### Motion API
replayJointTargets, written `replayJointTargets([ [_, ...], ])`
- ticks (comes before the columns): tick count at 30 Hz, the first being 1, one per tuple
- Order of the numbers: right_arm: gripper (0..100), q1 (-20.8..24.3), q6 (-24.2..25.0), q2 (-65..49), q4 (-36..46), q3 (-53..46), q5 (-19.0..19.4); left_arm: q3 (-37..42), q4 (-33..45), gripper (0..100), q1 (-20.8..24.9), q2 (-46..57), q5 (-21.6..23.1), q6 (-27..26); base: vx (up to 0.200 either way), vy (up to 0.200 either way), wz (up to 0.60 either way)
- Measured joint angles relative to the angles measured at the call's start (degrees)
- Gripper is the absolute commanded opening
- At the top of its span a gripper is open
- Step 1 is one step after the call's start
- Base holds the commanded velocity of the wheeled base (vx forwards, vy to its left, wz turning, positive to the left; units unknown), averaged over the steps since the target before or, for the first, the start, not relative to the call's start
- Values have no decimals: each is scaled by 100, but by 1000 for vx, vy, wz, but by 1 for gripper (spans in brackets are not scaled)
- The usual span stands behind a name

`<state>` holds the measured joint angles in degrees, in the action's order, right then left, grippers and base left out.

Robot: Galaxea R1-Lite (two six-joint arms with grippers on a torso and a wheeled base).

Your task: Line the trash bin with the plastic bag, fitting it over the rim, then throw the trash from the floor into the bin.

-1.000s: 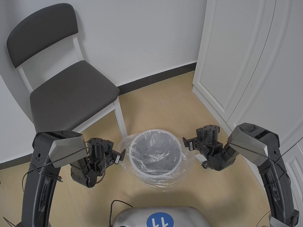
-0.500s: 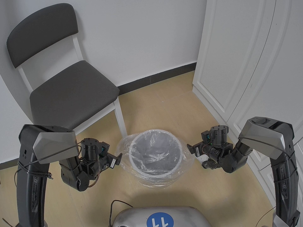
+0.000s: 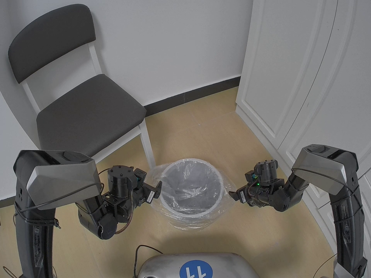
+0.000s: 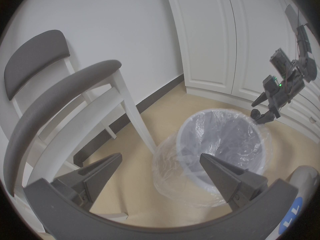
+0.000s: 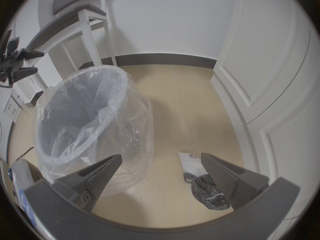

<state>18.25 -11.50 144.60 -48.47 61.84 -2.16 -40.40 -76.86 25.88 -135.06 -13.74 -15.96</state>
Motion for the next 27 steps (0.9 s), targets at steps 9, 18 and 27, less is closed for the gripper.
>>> replayJointTargets([
  [9, 100, -119, 1403, 366, 1743, 1315, 494, -135, 23, 100, 121, 44, -134, -57, 0, 0, 0],
  [18, 100, -202, 2381, 711, 2906, 2682, 694, -339, 190, 100, 149, -141, -172, -202, 0, 0, 0],
  [27, 100, -210, 2658, 1135, 3011, 3280, 673, -968, 948, 100, -122, -413, -210, -276, 0, 0, 0],
])
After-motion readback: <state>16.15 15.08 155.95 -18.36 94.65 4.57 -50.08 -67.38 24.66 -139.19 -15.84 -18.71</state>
